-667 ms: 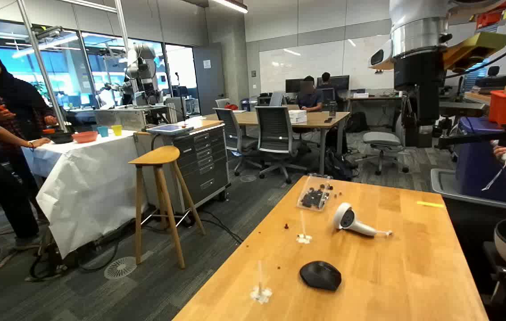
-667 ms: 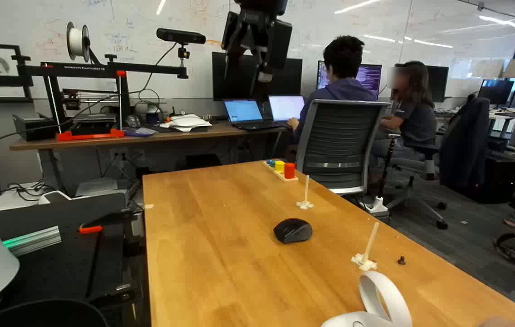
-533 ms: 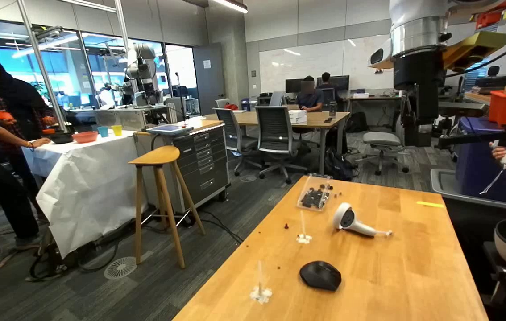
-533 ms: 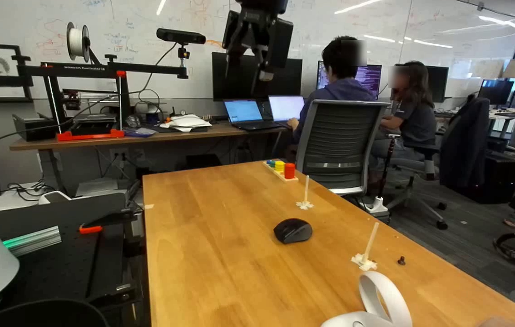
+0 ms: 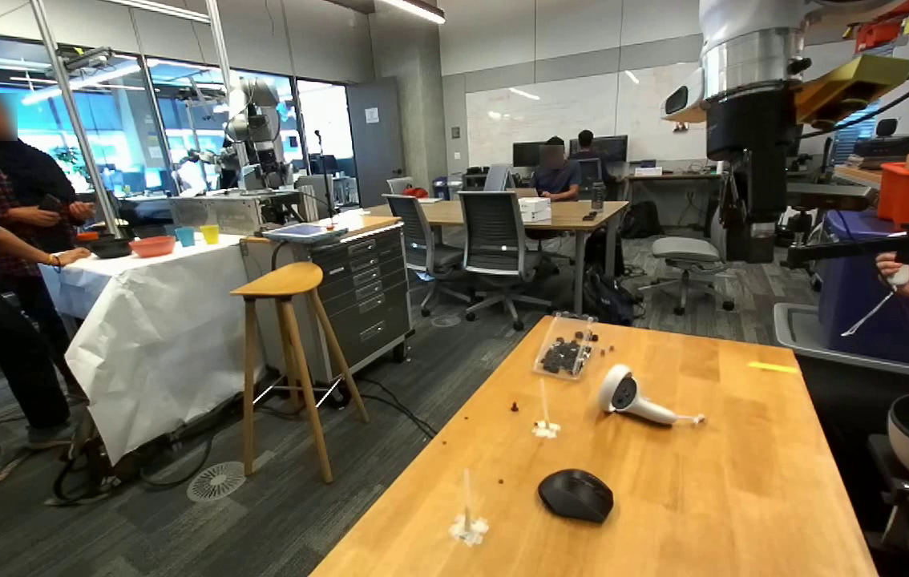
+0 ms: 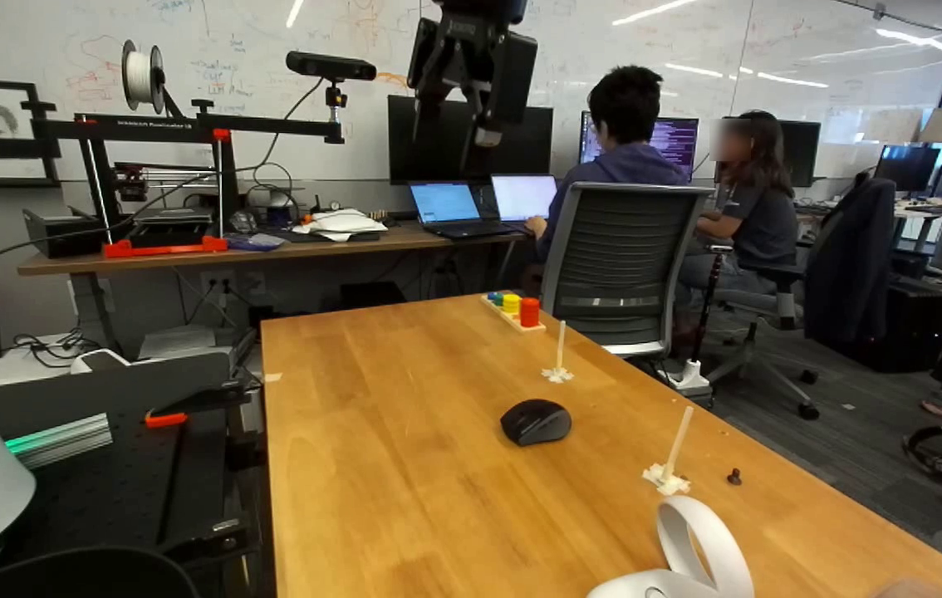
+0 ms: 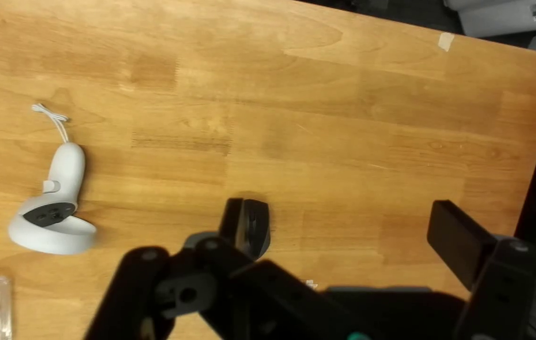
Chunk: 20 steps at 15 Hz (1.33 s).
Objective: Press the left button on the mouse
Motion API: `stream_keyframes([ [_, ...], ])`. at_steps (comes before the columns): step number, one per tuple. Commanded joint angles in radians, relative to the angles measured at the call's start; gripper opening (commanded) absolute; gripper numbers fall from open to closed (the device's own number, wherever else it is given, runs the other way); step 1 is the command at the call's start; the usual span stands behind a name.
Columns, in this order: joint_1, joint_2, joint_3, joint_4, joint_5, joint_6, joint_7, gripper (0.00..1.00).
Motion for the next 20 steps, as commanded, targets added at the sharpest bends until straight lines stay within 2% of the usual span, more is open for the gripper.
stream_keyframes([
  [1,-0.021,0.001,0.019,0.001,0.005,-0.002,-0.004,1.0],
  [15,-0.021,0.001,0.019,0.001,0.005,-0.002,-0.004,1.0],
  [20,0.002,0.039,0.061,-0.007,-0.008,0.147,-0.019,1.0],
])
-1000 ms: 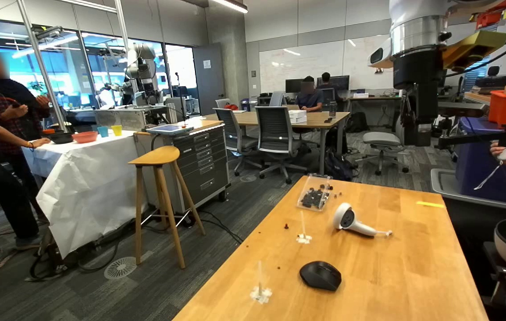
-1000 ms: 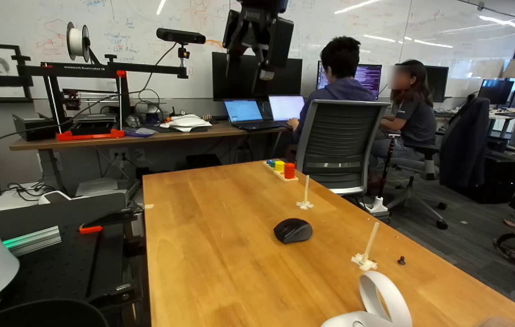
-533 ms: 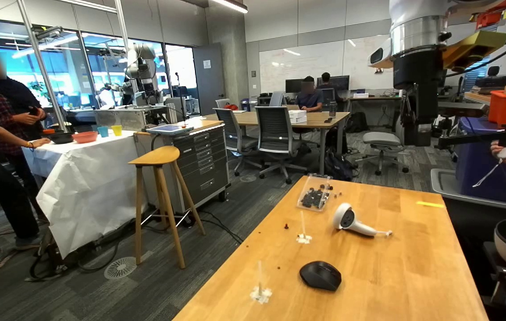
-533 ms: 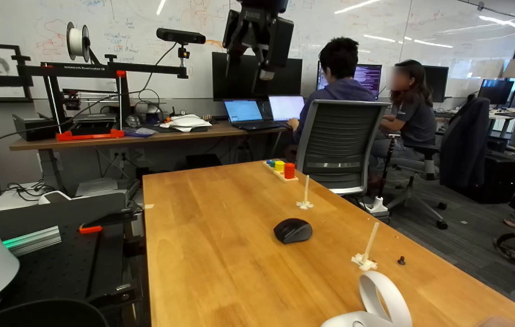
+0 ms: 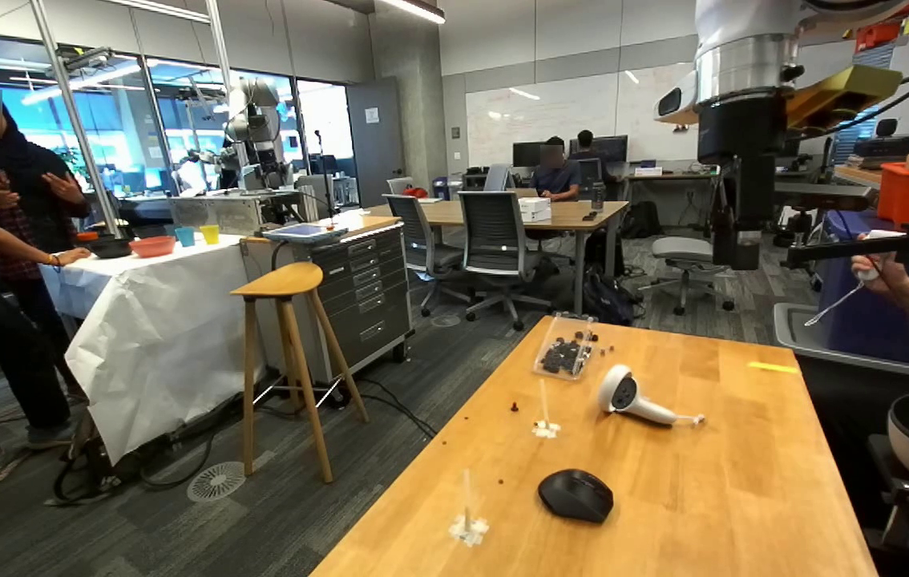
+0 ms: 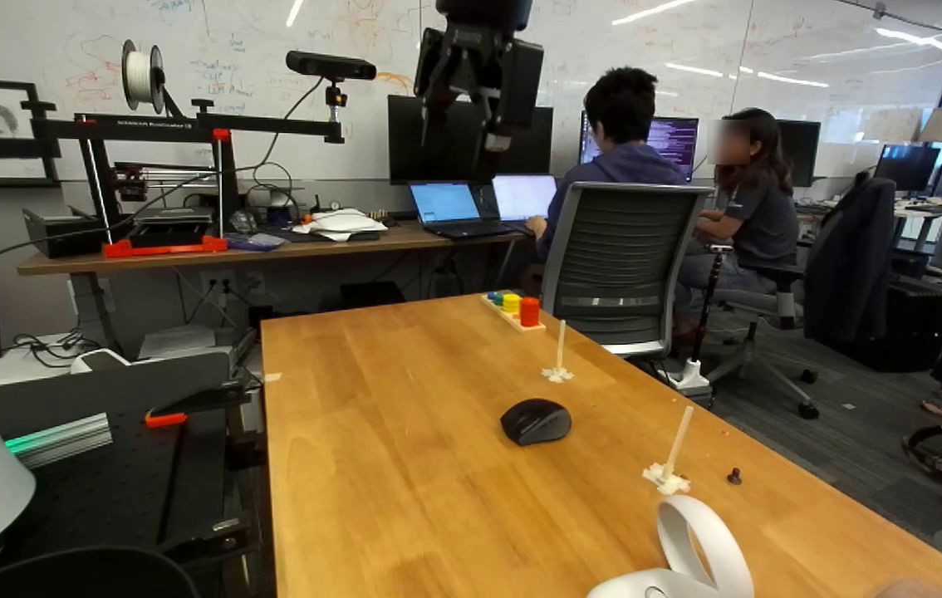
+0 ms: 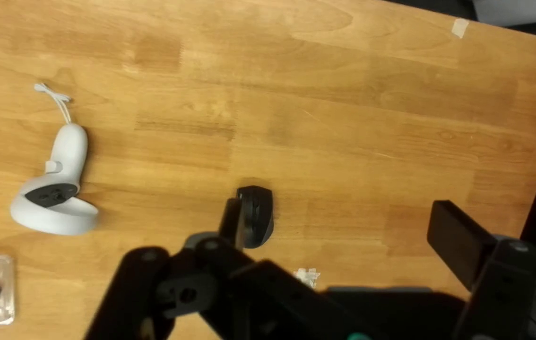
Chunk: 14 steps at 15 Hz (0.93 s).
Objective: Press the left button on the mouse
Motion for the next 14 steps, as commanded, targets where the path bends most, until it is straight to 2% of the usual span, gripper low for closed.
stream_keyframes([
  [1,0.011,0.04,0.05,-0.001,-0.002,0.125,-0.016,1.0],
  [5,0.029,0.109,0.11,-0.004,-0.021,0.279,-0.005,1.0],
  [6,0.028,0.127,0.122,-0.006,-0.045,0.312,0.003,0.75],
  [7,0.027,0.144,0.131,-0.006,-0.066,0.338,0.004,0.73],
  [8,0.022,0.163,0.137,-0.009,-0.096,0.367,0.006,0.66],
  [14,0.009,0.243,0.141,-0.048,-0.249,0.515,0.038,0.18],
])
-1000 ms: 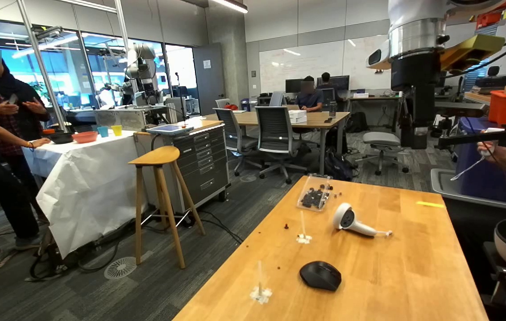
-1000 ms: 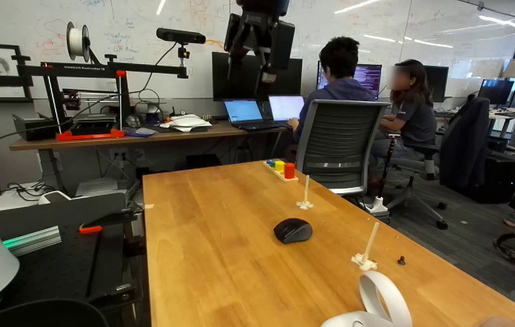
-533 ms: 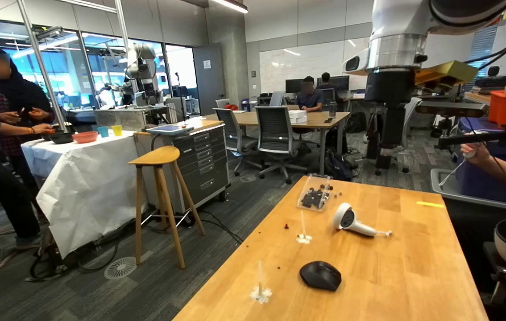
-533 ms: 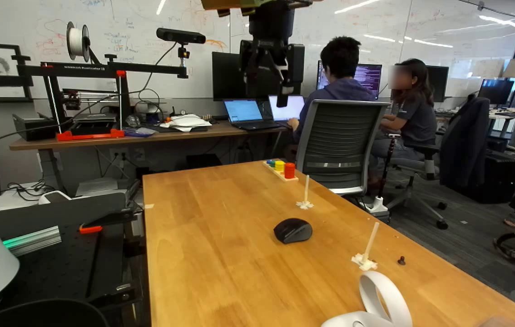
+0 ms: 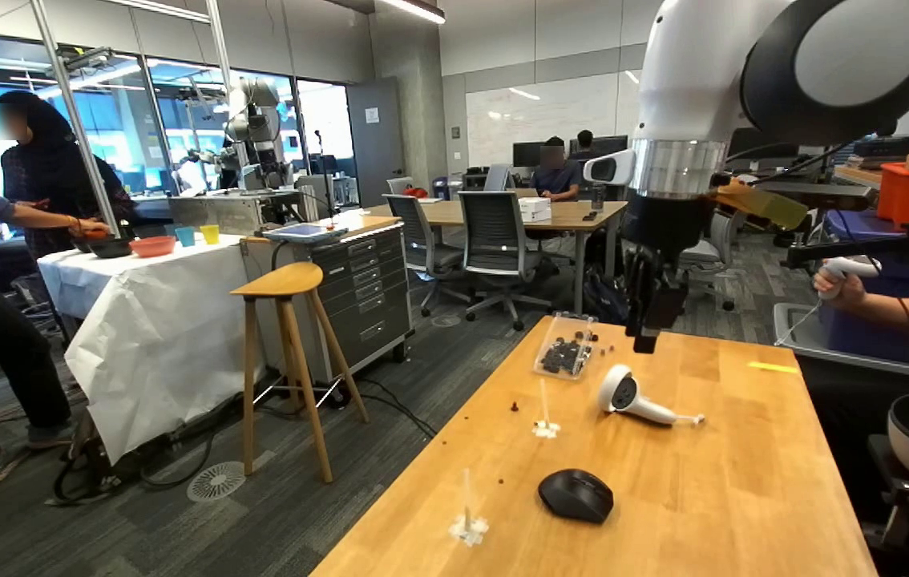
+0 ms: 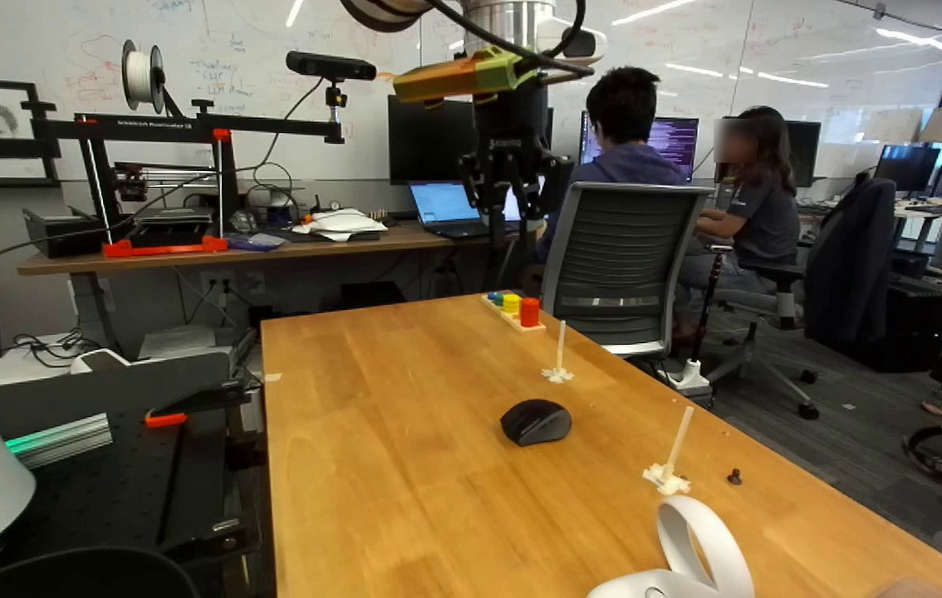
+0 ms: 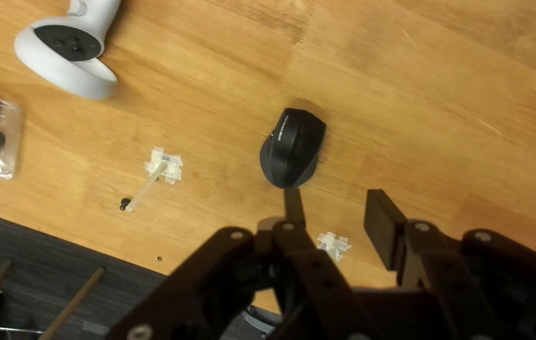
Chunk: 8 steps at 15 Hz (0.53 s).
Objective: Press the left button on the mouse
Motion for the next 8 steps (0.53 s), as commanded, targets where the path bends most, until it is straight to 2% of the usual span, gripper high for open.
stream_keyframes([
  [1,-0.013,0.03,0.011,-0.031,-0.069,0.096,0.039,0.11],
  [2,-0.011,0.037,0.012,-0.046,-0.065,0.123,0.044,0.02],
  [8,-0.006,0.091,0.021,-0.123,-0.118,0.262,0.101,0.01],
])
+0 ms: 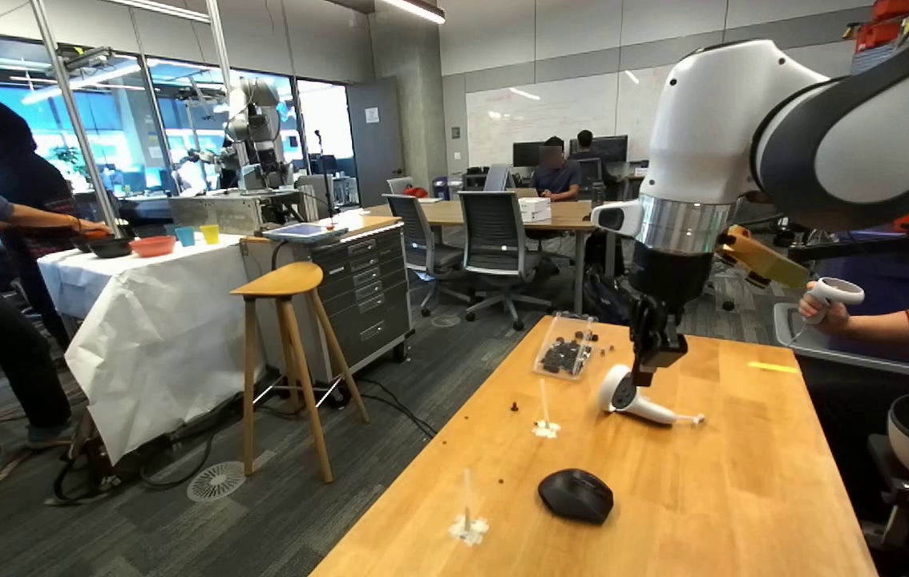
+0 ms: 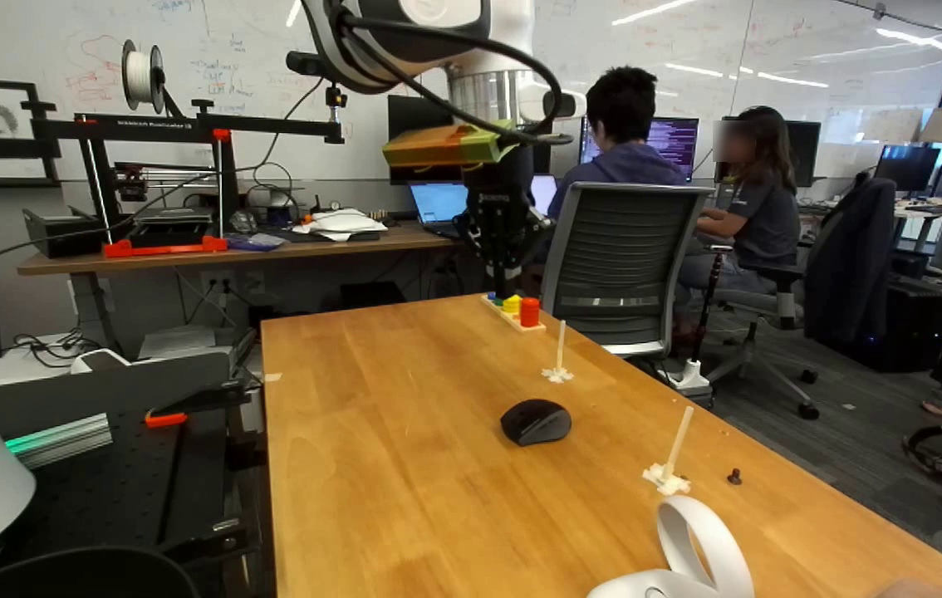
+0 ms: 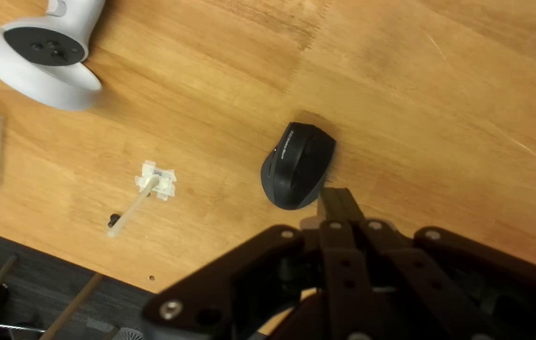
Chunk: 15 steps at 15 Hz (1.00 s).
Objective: Press the left button on the mouse
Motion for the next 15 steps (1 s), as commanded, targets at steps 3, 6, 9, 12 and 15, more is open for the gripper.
stream_keyframes([
  [3,-0.004,0.055,0.01,-0.056,-0.112,0.122,0.092,0.01],
  [6,-0.001,0.106,-0.003,-0.053,-0.192,0.166,0.154,0.01],
  [9,0.013,0.16,-0.018,-0.036,-0.261,0.206,0.223,0.01],
  [12,0.035,0.212,-0.042,-0.017,-0.332,0.246,0.285,0.01],
  [15,0.058,0.264,-0.065,0.007,-0.394,0.273,0.347,0.01],
])
